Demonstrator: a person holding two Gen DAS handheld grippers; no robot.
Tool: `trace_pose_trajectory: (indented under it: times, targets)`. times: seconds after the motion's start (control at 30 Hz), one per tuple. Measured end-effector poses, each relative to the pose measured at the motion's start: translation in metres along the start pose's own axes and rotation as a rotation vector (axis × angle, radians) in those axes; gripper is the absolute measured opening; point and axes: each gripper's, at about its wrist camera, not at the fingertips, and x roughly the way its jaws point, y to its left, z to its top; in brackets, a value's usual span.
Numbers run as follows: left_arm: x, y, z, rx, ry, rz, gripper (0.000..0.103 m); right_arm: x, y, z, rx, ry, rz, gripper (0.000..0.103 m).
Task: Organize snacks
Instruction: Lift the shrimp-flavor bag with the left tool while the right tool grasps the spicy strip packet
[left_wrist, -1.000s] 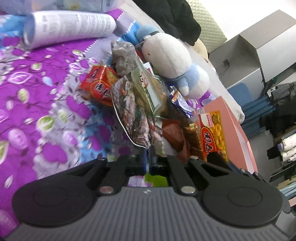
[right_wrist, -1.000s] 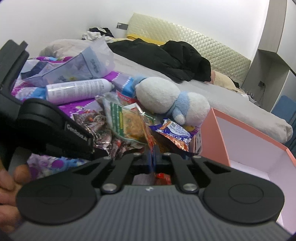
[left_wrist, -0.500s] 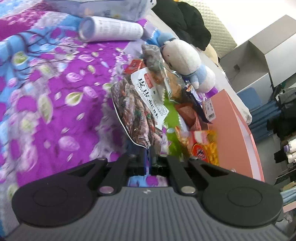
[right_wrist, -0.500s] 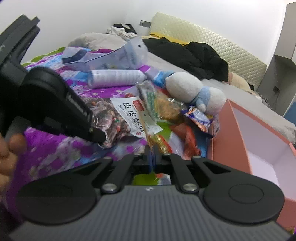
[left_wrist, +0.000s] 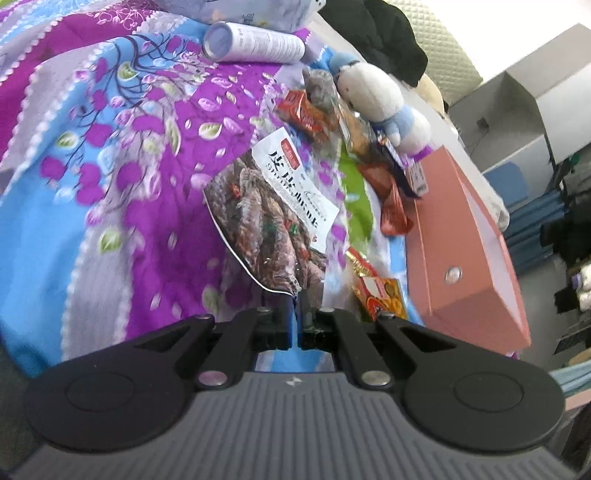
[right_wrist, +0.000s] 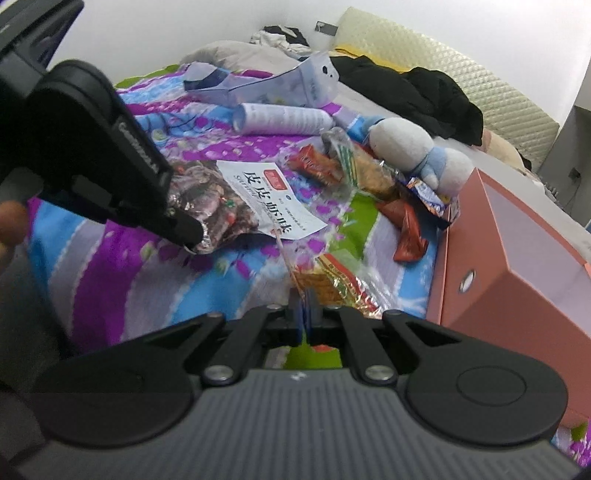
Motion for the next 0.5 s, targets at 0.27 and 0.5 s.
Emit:
trace_pose_trajectory:
  times: [0.27,0.5]
  targets:
    - [-0.011,-0.002,-0.019,-0.010,0.058,0.017,0.003,-0.016,0.000,-0.018,0.006,0.054,0.031,0.007]
    - [-0.016,-0.011,-0.021,0.047,0.121,0.050,0.012,-0.016,-0.011,-0.021,0.105,0.109,0.075,0.032]
